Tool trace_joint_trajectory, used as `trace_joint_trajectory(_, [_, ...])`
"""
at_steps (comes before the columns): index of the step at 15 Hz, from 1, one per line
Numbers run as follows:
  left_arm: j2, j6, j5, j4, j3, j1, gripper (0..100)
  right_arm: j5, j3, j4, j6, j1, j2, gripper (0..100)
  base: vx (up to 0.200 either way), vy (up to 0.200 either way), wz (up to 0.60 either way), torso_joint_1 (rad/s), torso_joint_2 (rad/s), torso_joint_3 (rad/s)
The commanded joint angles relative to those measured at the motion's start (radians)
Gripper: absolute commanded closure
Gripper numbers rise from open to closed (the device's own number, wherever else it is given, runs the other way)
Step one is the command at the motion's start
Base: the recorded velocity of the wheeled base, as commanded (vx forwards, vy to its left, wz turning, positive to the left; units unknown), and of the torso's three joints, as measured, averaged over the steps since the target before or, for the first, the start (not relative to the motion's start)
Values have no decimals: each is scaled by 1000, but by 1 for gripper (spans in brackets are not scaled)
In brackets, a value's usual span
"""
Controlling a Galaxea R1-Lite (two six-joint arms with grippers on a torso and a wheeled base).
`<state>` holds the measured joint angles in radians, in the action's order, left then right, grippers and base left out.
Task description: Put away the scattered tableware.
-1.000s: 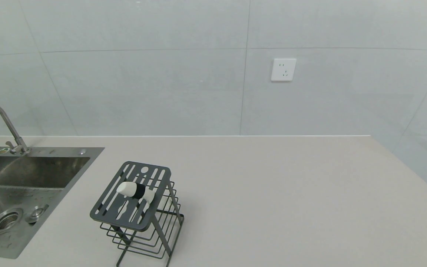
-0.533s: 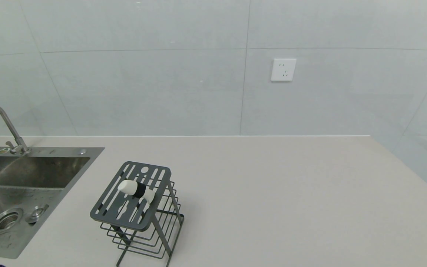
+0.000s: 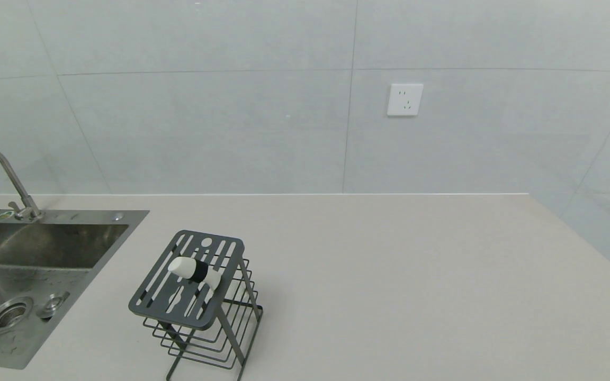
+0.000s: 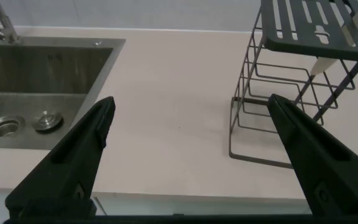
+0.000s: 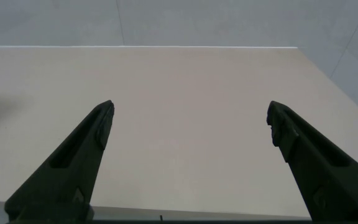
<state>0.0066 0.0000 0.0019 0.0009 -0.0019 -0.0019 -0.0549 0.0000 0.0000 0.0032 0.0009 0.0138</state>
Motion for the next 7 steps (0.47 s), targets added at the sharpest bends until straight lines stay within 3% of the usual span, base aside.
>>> trace_joint_trajectory(1, [-7, 0, 0, 1, 0, 2, 0, 0, 0, 0, 0, 2, 2, 0, 0, 0, 0, 0, 0, 0])
trace_joint_trajectory(7, [-7, 5, -3, 1, 0, 2, 0, 0, 0, 0, 0, 1, 2, 0, 0, 0, 0, 0, 0, 0])
